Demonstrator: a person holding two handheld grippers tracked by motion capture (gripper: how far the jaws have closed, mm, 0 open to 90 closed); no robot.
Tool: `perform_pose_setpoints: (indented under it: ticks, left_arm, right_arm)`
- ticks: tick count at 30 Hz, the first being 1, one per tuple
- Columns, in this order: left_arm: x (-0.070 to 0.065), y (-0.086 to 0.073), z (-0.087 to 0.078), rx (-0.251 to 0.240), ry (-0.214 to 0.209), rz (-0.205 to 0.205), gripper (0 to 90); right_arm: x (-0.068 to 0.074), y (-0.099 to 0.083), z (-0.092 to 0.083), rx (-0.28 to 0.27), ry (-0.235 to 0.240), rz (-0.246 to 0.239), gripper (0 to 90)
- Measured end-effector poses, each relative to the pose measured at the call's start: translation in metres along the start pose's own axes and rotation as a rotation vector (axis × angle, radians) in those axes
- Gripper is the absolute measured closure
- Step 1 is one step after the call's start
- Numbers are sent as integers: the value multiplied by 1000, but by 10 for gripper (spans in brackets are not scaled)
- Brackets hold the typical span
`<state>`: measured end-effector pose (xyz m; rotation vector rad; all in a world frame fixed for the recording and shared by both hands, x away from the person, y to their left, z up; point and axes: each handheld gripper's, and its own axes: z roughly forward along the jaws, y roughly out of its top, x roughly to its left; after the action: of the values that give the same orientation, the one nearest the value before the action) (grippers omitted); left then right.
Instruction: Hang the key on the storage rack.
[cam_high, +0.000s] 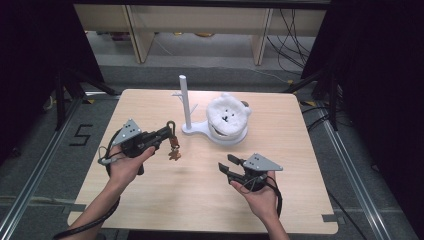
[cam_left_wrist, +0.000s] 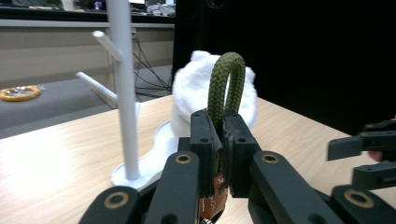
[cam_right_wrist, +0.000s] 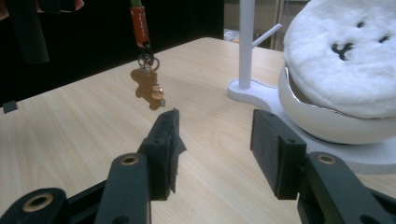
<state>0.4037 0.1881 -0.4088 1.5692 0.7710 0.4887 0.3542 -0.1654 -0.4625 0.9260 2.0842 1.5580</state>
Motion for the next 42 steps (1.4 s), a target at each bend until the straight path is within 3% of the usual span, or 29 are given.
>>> perform_pose_setpoints:
  ticks: [1, 4, 7, 10, 11, 12, 14, 15, 17, 19, 22, 31, 34, 35, 36, 42]
  left_arm:
    - [2, 1, -1, 3, 10, 6, 837]
    - [7, 2, -2, -6, 32, 8, 837]
    - [9, 3, -3, 6, 57, 15, 837]
    - [13, 5, -2, -4, 65, 11, 838]
    - [14, 6, -2, 8, 77, 12, 837]
    - [15, 6, -2, 5, 76, 13, 838]
    - [17, 7, 0, 9, 83, 14, 837]
    - [18, 7, 0, 10, 85, 15, 837]
    - [21, 8, 2, 17, 89, 18, 837]
    - [23, 8, 5, 21, 91, 20, 837]
    - [25, 9, 10, 21, 91, 19, 837]
    - [32, 16, 24, 21, 90, 13, 837]
    - [35, 19, 28, 20, 93, 12, 837]
    - [35, 19, 28, 22, 95, 11, 838]
    - [37, 20, 30, 20, 96, 12, 838]
    - [41, 22, 34, 21, 98, 6, 837]
  right_arm:
    - [-1, -1, -2, -5, -2, 22, 529]
    - [-4, -2, -6, -10, -27, -6, 526]
    - [-5, -3, -11, 12, -35, 9, 525]
    - [-8, -5, -14, 3, -40, -9, 524]
    - [-8, -6, -18, 15, -52, 10, 524]
    - [-9, -7, -18, -3, -53, -1, 524]
    - [-11, -9, -22, 17, -58, -4, 523]
    - [-8, -10, -23, 22, -61, 49, 523]
    - [-11, -13, -24, 15, -56, 30, 522]
    - [-10, -16, -28, 31, -76, 54, 521]
    - [-14, -16, -28, 29, -74, 25, 521]
    - [-14, -18, -30, 26, -82, 59, 521]
    - [-15, -18, -32, 31, -93, 48, 520]
    - [-17, -19, -31, 14, -97, 20, 520]
    - [-16, -19, -32, 20, -89, 54, 519]
    - [-16, -20, -33, 6, -96, 48, 514]
